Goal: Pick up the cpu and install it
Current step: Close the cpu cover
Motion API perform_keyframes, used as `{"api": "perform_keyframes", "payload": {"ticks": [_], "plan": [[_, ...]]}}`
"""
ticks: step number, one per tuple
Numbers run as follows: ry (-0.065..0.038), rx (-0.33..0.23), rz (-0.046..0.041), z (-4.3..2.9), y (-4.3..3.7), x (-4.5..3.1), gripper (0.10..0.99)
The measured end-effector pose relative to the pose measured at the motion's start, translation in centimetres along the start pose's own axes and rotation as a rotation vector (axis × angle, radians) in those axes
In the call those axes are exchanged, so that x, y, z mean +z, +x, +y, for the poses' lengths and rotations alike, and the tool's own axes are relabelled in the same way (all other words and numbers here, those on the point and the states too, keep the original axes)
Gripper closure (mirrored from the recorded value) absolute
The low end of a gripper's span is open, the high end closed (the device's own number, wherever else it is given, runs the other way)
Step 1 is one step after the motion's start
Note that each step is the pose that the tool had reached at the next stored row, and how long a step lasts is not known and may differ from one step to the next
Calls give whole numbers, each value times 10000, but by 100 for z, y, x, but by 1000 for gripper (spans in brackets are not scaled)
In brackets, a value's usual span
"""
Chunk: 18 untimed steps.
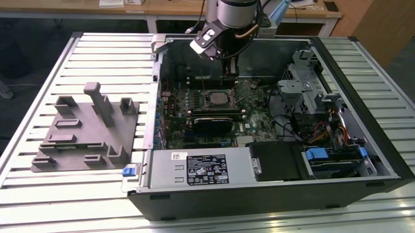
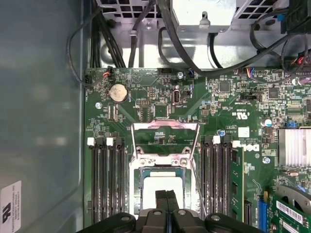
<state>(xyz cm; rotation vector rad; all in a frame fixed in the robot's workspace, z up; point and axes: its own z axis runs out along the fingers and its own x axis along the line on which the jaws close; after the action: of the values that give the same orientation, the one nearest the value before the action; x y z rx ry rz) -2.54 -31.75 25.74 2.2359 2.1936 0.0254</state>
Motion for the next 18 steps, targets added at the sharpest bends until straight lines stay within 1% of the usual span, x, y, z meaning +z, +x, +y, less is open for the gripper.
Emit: {"api": "perform_keyframes", "payload": {"ticks": [6, 18], "plan": [[0, -2, 0, 7, 0, -4, 980], [0, 0, 1, 102, 2, -2, 980]]}}
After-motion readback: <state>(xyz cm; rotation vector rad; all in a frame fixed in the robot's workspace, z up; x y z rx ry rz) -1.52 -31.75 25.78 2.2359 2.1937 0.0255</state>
